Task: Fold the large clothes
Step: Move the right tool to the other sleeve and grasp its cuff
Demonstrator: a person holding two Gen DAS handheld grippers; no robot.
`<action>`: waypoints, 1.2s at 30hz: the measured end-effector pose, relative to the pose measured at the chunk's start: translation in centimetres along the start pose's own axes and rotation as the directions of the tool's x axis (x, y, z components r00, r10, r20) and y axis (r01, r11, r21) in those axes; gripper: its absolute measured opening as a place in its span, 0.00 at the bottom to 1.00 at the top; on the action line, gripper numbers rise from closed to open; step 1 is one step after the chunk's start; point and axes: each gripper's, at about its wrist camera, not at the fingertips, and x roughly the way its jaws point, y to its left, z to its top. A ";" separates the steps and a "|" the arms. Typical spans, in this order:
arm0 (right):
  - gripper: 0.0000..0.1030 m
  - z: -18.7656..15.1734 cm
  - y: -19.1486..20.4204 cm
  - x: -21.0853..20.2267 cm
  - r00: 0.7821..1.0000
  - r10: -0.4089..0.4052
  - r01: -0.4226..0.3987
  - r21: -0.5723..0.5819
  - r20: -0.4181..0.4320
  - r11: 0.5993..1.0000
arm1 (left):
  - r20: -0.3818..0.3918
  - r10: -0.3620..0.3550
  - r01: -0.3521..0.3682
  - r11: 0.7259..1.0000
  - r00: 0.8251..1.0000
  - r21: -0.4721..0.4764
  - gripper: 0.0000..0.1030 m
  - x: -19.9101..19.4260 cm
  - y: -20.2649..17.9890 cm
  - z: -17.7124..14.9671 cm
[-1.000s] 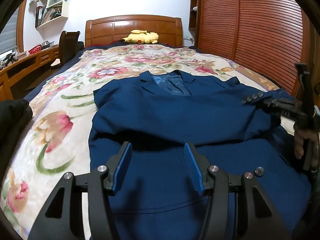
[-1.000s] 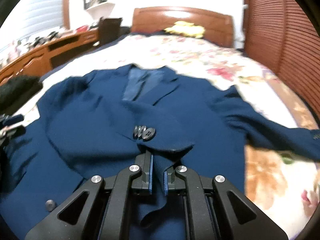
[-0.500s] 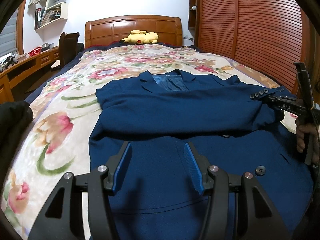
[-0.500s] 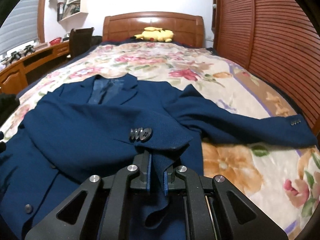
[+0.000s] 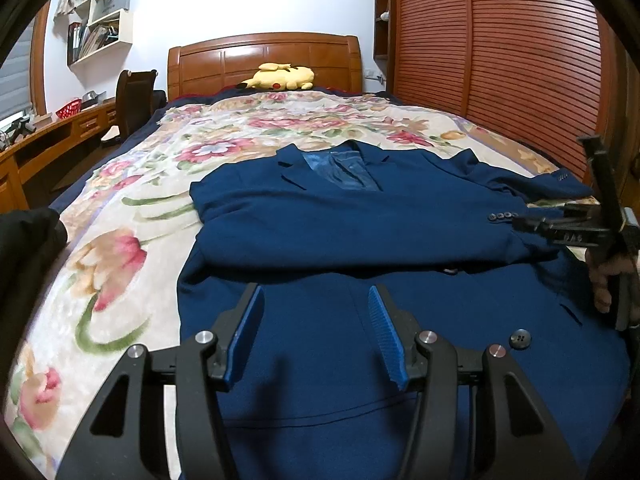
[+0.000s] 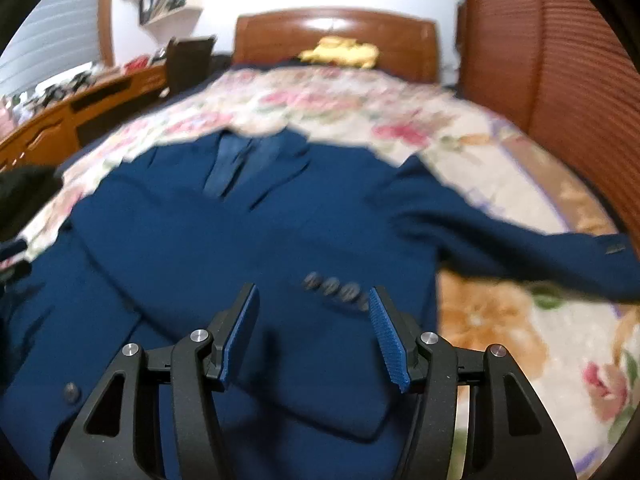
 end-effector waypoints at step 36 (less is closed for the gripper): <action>0.71 0.2 -27.8 -4.6 0.879 -0.469 0.475 0.219 -0.080 0.852 | 0.020 -0.146 0.144 0.987 0.989 0.071 0.52 0.9 -5.6 2.1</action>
